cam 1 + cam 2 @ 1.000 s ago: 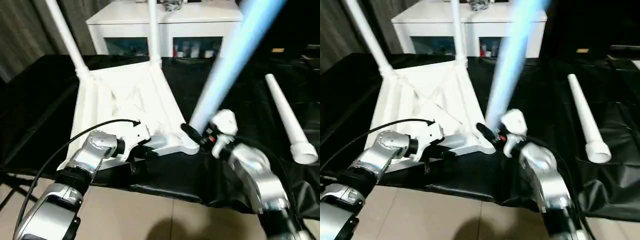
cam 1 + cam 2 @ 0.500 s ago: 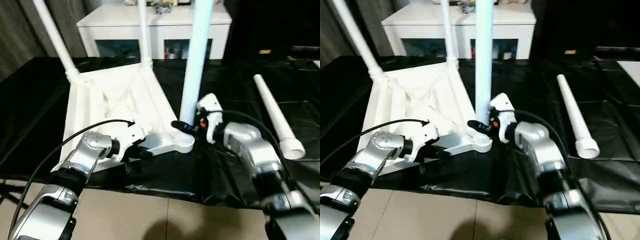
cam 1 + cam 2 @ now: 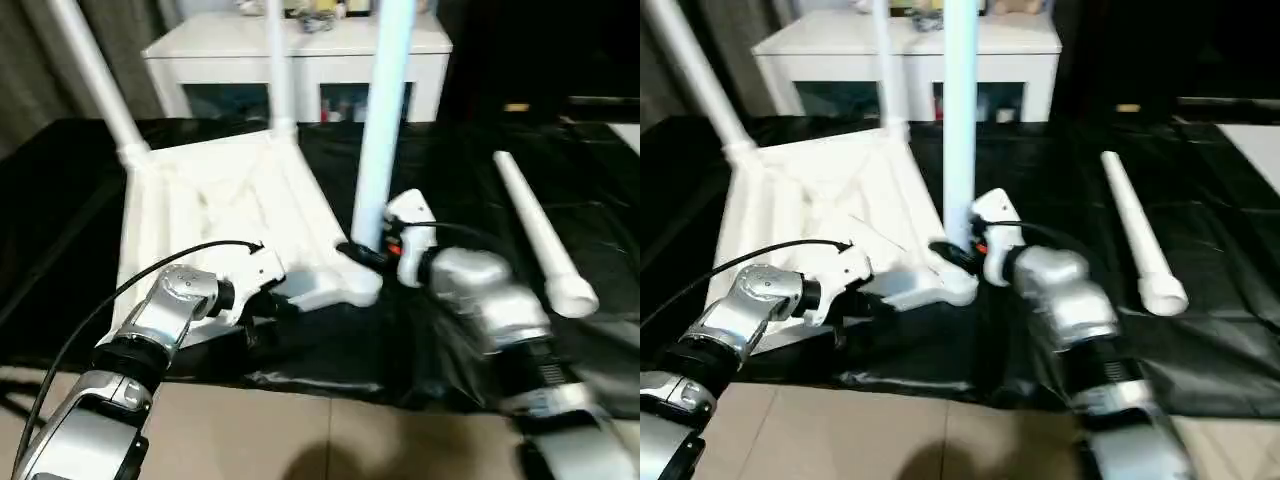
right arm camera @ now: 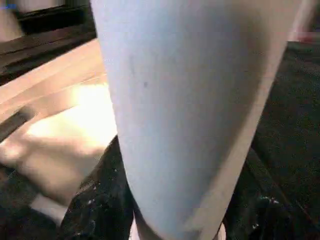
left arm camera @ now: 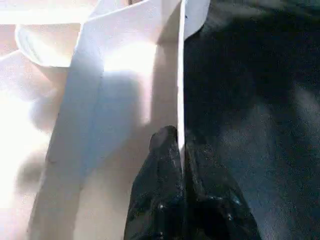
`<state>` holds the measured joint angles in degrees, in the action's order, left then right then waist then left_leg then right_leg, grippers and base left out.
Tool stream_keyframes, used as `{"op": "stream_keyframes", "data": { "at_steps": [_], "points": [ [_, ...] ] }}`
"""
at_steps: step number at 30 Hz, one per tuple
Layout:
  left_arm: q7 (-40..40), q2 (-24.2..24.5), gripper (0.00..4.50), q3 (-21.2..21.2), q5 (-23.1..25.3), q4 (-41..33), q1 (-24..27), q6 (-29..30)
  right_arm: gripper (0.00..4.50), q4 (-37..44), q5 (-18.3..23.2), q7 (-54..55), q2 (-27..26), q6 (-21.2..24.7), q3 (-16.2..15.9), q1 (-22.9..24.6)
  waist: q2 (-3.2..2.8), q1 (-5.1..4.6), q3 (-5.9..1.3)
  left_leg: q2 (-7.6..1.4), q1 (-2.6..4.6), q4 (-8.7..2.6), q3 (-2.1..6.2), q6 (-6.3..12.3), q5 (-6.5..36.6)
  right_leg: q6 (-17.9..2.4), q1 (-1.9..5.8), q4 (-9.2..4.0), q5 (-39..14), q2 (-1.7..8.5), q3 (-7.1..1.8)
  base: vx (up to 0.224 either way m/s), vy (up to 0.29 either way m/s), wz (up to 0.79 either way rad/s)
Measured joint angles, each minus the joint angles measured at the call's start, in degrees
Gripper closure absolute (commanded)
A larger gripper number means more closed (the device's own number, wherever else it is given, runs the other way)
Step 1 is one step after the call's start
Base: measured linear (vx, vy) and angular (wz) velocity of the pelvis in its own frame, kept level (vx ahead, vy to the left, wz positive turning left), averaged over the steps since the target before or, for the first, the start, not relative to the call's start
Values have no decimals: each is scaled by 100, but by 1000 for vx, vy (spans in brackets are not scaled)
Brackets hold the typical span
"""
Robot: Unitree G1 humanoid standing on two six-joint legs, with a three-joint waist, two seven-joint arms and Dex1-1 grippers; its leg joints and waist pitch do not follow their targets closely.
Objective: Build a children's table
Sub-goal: Rotate table base
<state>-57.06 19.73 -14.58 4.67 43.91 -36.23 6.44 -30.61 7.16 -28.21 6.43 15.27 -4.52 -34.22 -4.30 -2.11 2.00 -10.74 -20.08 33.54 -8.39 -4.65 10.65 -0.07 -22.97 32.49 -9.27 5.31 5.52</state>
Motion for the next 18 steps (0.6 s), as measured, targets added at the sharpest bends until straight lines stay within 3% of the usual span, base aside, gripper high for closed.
{"op": "stream_keyframes", "data": {
  "at_steps": [2,5,6,7,8,9,10,11,12,14,18],
  "points": [
    [197,-118,450,23,17,-25,-12,181,266,-65,-42,463,-184,-25,118,-3,-24,-62,8,0,3,-11,32,2,1,0,35,-79,0,1,50,0,0,0],
    [583,-445,450,30,32,-31,-73,564,266,-319,-126,1269,-433,-93,270,-105,-84,-133,45,-19,55,-32,90,22,14,0,140,-254,0,16,202,-34,24,1],
    [802,-596,450,41,52,-1,-121,753,266,-528,-185,1660,-535,-137,332,-216,-139,-128,79,-29,65,-74,114,23,15,-14,271,-277,-14,18,283,-78,31,-2],
    [960,-724,450,43,88,93,-233,895,266,-659,-216,1934,-614,-197,417,-270,-125,-15,117,-23,85,-101,66,23,14,-130,280,122,-284,54,222,-70,-13,16],
    [1129,-900,450,21,154,135,-325,983,266,-699,-222,2129,-610,-231,503,-299,18,109,87,-31,105,-101,-105,23,13,-194,315,574,-456,70,18,-70,-13,16],
    [1281,-978,450,30,177,140,-379,1032,266,-896,-224,2342,-635,-246,578,-429,248,231,13,-14,134,-91,-287,20,12,149,331,709,-779,79,-256,33,-112,12],
    [1399,-1082,450,75,157,182,-416,1102,266,-1063,-237,2546,-676,-264,627,-584,223,302,27,29,114,41,-181,20,149,133,253,677,-795,98,-240,114,-72,-38],
    [1562,-1217,450,123,123,241,-436,1178,266,-1228,-272,2799,-732,-298,655,-696,109,422,-30,70,62,80,5,118,233,133,246,649,-788,109,-187,114,-72,-38],
    [1714,-1363,450,130,95,264,-499,1289,266,-1325,-287,3053,-750,-374,744,-766,48,485,-74,98,23,64,134,-18,132,124,213,628,-744,94,-119,60,22,-30],
    [1999,-1563,450,127,151,318,-612,1452,266,-1572,-296,3442,-819,-440,903,-912,63,500,-117,53,5,37,115,-93,56,60,207,563,-597,-10,-200,0,0,0],
    [2378,-1804,450,236,146,368,-691,1616,266,-1916,-307,3976,-961,-717,1069,-1117,62,445,-124,39,-22,-60,38,-89,57,44,239,364,-481,-7,-206,0,0,0]
  ]
}}
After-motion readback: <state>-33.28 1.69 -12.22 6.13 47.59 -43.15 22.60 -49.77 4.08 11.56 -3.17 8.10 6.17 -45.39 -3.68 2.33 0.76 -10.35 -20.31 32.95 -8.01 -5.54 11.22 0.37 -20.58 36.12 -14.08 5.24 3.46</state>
